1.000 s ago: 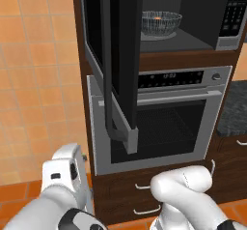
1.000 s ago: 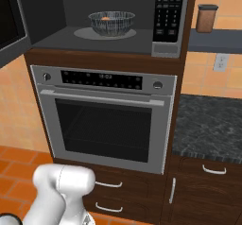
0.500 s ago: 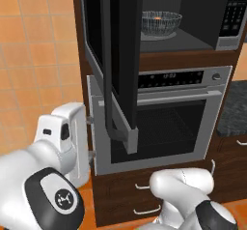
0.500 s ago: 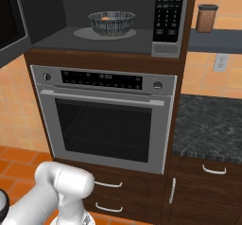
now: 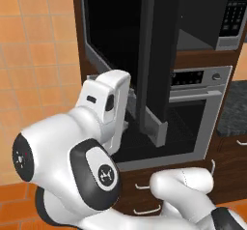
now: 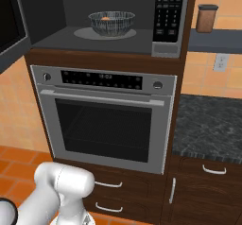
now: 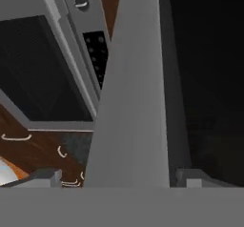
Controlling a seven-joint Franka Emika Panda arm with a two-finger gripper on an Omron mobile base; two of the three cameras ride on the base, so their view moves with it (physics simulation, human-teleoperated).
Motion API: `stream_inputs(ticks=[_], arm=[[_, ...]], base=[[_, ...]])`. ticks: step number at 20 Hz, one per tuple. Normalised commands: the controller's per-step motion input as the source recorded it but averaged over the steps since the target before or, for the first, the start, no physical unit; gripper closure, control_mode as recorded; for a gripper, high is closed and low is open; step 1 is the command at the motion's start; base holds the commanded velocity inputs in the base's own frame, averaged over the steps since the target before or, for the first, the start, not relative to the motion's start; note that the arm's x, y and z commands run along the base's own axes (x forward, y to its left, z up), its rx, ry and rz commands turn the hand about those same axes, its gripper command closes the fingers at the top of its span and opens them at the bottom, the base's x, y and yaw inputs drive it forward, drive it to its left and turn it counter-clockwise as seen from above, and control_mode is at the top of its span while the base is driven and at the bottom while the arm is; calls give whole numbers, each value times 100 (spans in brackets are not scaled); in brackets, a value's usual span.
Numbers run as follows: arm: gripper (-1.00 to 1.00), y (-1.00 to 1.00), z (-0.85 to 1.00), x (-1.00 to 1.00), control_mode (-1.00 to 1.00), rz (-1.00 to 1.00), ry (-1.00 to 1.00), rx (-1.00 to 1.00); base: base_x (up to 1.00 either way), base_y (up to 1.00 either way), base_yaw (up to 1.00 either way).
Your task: Pick the onion from the sink and place it in the bowl. Then pick the bowl and place it in the microwave. Then close the microwave door and press the start button.
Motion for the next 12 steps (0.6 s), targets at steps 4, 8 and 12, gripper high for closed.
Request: stream_inputs(ticks=[4,8,12], arm=[[-100,-100,26,15,-100,-5,-14,11],[-100,-100,11,67,-100,-5,-5,9],[-100,-100,22,84,-100,-1,-4,8]], base=[[0,0,0],[0,0,0],[0,0,0]])
